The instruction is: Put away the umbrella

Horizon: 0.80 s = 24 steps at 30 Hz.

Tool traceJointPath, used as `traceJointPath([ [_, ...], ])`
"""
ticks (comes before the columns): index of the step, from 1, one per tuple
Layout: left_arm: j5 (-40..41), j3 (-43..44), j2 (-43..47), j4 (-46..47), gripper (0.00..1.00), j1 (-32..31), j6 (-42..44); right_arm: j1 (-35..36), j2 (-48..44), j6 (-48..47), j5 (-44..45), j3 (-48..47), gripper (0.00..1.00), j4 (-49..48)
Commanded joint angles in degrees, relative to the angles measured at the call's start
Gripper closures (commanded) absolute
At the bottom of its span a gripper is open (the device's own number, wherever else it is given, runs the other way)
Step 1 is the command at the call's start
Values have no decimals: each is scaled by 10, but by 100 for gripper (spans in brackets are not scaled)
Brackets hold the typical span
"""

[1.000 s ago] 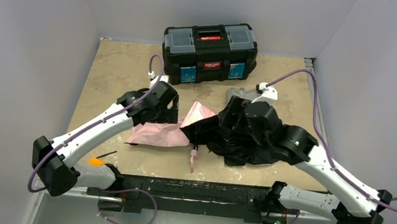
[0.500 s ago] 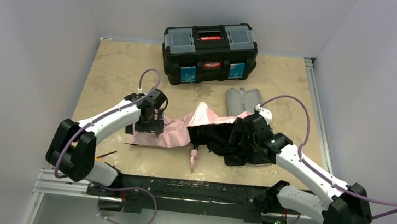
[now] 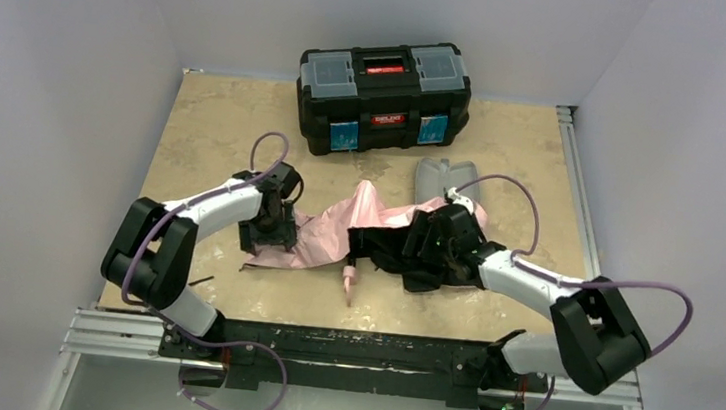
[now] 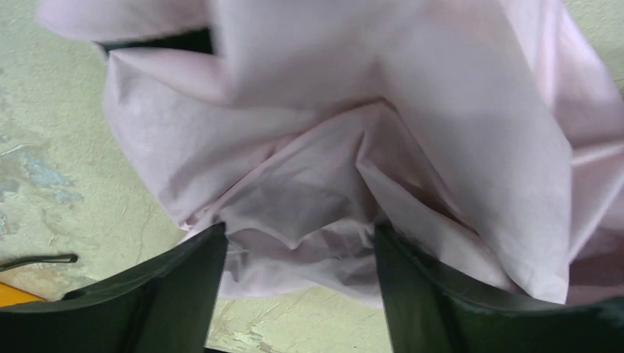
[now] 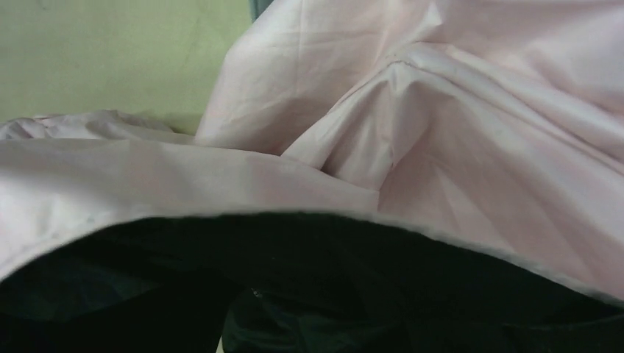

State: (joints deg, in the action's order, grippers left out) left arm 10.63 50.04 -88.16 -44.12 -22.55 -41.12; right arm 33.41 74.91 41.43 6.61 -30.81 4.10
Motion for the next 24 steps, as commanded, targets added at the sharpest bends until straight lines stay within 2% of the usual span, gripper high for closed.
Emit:
traceJointPath([
  [1,-36,48,-29,24,36,3,-8,0,81,-11,-81,5,23,-89],
  [6,-111,55,-74,66,74,2,-5,0,126,-26,-127,8,50,-137],
  [10,-155,53,-80,120,91,-13,5,14,137,-33,-200,6,66,-192],
  [13,-172,72,-80,138,95,-33,26,45,154,-62,-214,-44,70,-191],
  [19,-206,125,-90,144,97,-98,71,119,221,-87,-242,-157,71,-212],
  [22,-228,119,-93,160,97,-107,68,136,267,-90,-262,-196,72,-248],
  [24,-216,112,-90,145,96,-107,69,136,278,-97,-260,-213,72,-231],
])
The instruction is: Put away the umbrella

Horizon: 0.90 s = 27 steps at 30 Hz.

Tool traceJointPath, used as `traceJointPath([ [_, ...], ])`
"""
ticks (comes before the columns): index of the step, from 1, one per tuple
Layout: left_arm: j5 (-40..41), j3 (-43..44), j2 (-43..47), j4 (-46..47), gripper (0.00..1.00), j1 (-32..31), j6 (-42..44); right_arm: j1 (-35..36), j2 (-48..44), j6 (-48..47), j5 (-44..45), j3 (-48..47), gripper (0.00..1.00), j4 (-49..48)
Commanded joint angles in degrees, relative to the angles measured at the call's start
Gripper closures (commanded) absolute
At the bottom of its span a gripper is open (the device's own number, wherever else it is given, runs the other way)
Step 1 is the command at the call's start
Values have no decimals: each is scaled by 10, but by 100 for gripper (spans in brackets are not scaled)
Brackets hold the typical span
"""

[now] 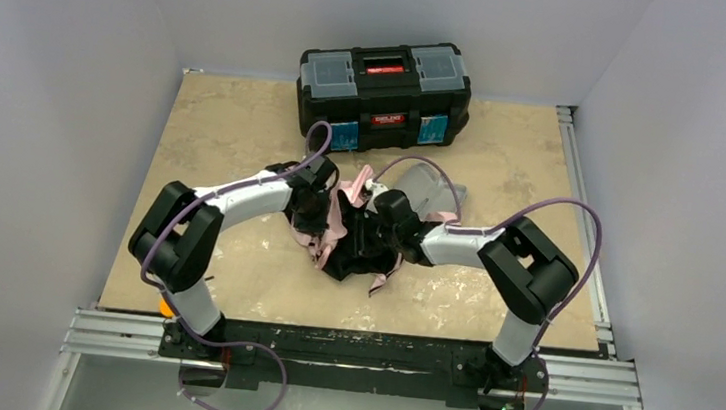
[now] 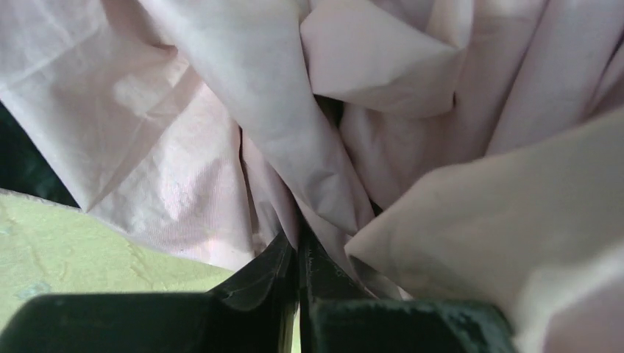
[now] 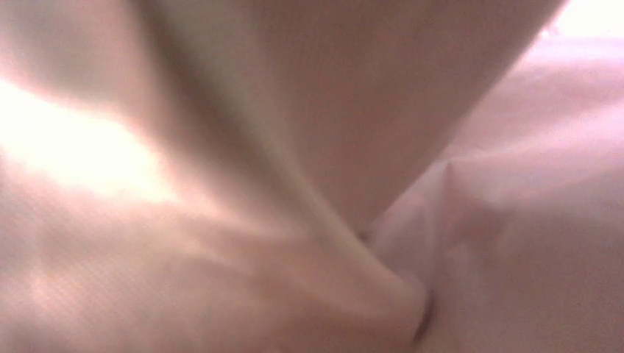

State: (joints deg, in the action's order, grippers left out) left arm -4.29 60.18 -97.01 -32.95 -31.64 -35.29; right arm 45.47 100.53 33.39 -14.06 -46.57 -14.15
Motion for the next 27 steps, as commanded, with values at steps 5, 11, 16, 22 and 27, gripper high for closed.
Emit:
traceJointPath([
  [5,6,2,58,-55,78,-13,16,15,-53,-28,44,-49,49,72],
  [11,75,63,138,-167,53,-13,17,15,-183,-25,61,-24,20,170],
  [16,131,169,177,-274,31,-13,30,15,-262,-10,52,-29,1,246],
  [22,145,323,154,-355,22,-15,33,15,-345,18,109,-56,1,358],
  [27,130,406,91,-355,20,-29,35,-15,-387,73,264,-67,1,434],
])
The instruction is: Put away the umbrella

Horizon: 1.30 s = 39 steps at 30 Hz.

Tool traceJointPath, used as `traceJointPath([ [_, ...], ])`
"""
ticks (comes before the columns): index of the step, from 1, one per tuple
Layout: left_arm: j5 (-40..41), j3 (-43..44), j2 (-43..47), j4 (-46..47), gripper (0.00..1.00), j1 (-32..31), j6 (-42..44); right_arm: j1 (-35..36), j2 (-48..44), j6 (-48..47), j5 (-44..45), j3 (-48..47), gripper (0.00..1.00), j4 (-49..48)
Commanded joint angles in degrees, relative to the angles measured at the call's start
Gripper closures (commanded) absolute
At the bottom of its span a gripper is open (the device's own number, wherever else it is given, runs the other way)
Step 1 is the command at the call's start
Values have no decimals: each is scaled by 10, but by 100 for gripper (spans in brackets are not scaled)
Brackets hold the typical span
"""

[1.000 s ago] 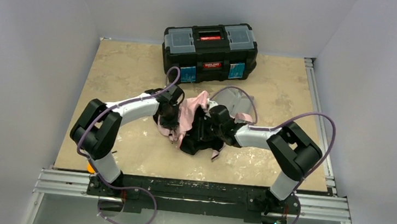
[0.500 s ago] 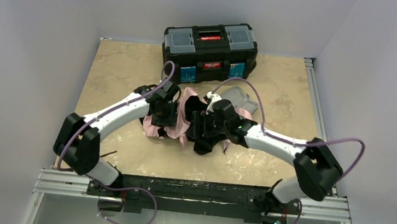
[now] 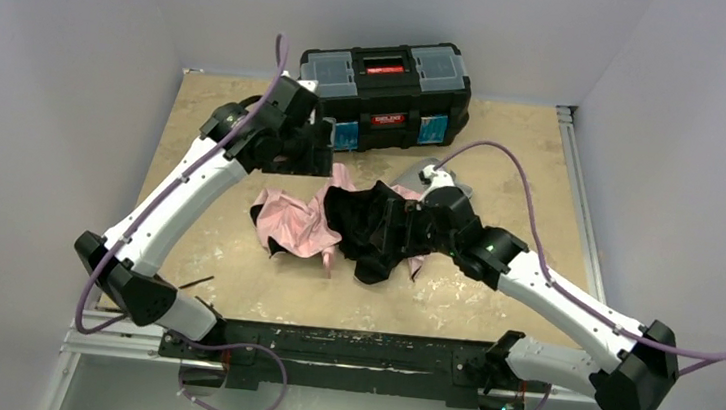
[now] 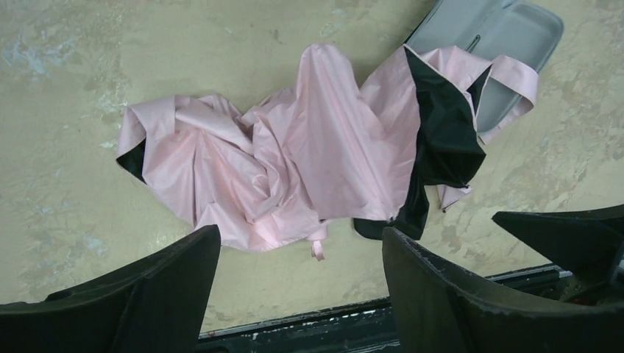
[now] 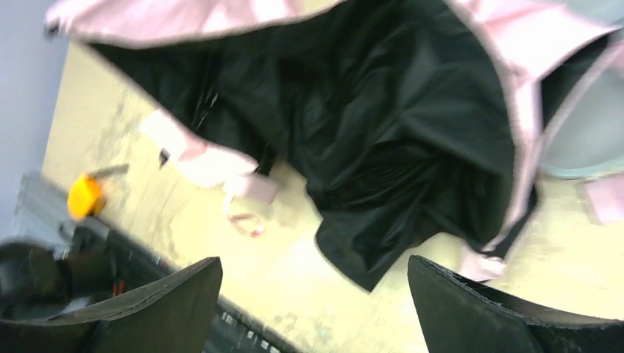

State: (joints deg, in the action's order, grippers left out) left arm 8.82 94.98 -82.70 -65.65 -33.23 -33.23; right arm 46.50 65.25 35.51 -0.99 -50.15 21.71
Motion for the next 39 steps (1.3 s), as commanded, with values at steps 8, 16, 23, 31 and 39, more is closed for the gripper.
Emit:
traceJointPath([
  [8,1,91,-172,-8,29,-31,-1,-168,-32,50,125,-7,1,33],
  [16,-33,-116,-146,106,100,-36,-33,-219,44,54,13,9,1,-71],
  [23,-63,-361,-45,250,100,-45,-80,-219,130,31,-100,-25,6,-147],
  [31,-50,-444,-74,337,100,-53,-106,-215,185,7,-203,-42,14,-206],
  [39,-37,-457,-80,355,100,-54,-108,-188,207,-75,-300,-96,14,-203],
])
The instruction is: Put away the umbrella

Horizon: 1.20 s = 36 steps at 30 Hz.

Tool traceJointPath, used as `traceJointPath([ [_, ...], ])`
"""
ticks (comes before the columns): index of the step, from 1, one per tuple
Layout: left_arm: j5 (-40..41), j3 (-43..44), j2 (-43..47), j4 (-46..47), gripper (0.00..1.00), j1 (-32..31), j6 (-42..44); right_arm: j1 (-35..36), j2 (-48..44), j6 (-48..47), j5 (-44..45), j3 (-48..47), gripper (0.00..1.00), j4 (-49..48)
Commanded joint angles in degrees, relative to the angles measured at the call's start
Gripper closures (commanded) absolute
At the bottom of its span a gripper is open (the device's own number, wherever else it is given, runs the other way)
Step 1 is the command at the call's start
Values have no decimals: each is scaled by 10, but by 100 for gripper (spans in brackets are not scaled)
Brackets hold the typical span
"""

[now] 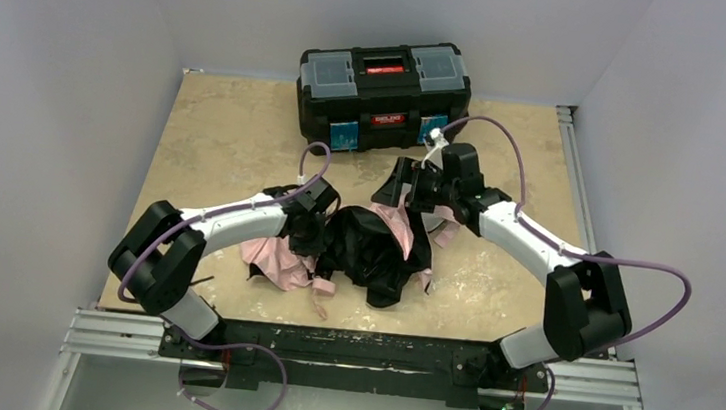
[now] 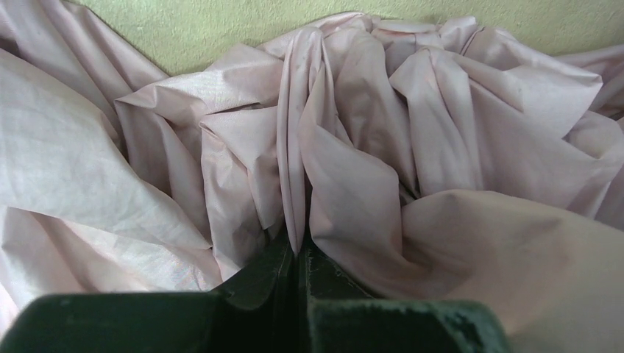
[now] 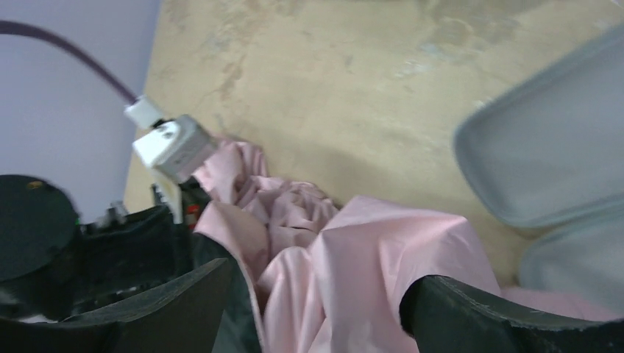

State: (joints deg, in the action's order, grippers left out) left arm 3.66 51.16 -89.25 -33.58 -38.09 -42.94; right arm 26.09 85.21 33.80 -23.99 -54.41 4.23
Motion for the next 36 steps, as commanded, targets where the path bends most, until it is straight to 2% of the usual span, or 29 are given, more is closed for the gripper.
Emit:
traceJointPath([
  [1,16,-17,-10,30,100,-6,-10,22,8,-69,-62,-65,14,-17],
  [5,29,-2,22,1,100,-6,-4,27,14,-79,-25,-94,12,8],
  [7,35,4,33,-7,100,-6,-1,29,35,-80,-43,-104,14,21],
  [12,31,2,25,0,100,-6,0,61,67,-72,-55,-85,23,26],
  [14,20,-10,23,19,100,-6,-3,77,71,-58,-67,-69,34,9],
  [17,2,-32,24,54,100,-6,-5,122,73,-10,-103,-49,56,-60],
  [19,-9,-39,22,74,100,-6,-3,159,76,22,-128,-40,62,-121],
  [25,-34,-50,30,113,100,-5,24,233,138,148,-166,-19,66,-362],
  [27,-31,-45,40,94,100,-5,37,233,152,168,-164,-7,66,-389],
  [29,-18,-39,57,65,99,-4,47,232,137,161,-143,5,62,-361],
  [32,1,-21,91,7,86,-4,54,232,89,87,-22,-18,57,-199],
  [34,10,-6,120,-34,71,-4,54,231,64,69,47,-30,57,-124],
  [36,19,10,157,-70,55,-3,51,231,45,55,74,-32,56,-94],
])
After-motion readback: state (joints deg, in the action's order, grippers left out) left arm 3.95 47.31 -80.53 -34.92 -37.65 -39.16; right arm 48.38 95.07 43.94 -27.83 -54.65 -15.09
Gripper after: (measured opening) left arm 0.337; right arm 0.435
